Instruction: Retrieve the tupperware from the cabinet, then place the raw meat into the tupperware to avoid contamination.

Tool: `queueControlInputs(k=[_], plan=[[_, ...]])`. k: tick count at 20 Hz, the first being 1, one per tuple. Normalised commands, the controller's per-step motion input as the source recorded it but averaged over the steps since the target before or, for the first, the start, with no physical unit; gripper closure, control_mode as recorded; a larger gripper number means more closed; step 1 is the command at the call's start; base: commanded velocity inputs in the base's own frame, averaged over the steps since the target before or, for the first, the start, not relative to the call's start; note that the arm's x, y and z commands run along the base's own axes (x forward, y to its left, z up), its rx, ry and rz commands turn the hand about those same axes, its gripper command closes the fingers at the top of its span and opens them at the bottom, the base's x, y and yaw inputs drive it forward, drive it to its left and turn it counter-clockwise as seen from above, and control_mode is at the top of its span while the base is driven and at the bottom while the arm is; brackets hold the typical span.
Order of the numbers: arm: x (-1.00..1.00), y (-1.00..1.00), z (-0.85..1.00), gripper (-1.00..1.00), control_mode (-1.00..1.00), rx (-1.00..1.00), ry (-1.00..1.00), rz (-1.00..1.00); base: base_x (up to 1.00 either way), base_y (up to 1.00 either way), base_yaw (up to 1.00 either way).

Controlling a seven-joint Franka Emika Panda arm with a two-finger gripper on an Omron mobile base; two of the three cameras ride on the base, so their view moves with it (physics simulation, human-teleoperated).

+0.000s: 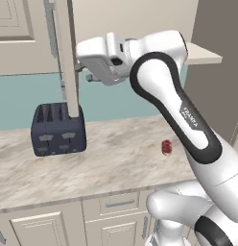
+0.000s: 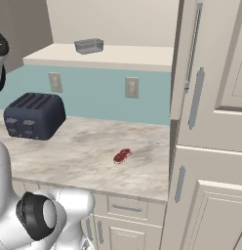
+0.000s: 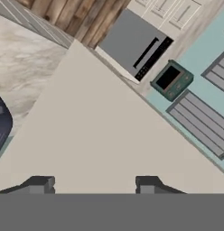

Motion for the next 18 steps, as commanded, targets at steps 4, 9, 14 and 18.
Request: queueControlInputs(k=[4, 9, 14, 18], plan=[[0.01, 0.0, -0.03, -1.0, -1.0, 0.0, 0.0, -0.02, 0.0, 0.0, 0.0], [-0.07, -0.06, -0.06, -1.0, -1.0, 0.0, -0.04, -0.05, 0.0, 0.0, 0.0], [-0.02, -0.21, -0.01, -1.0, -1.0, 0.0, -0.05, -0.08, 0.0, 0.0, 0.0], [-0.06, -0.29, 0.0, -1.0, -1.0, 0.0, -0.05, -0.13, 0.0, 0.0, 0.0]])
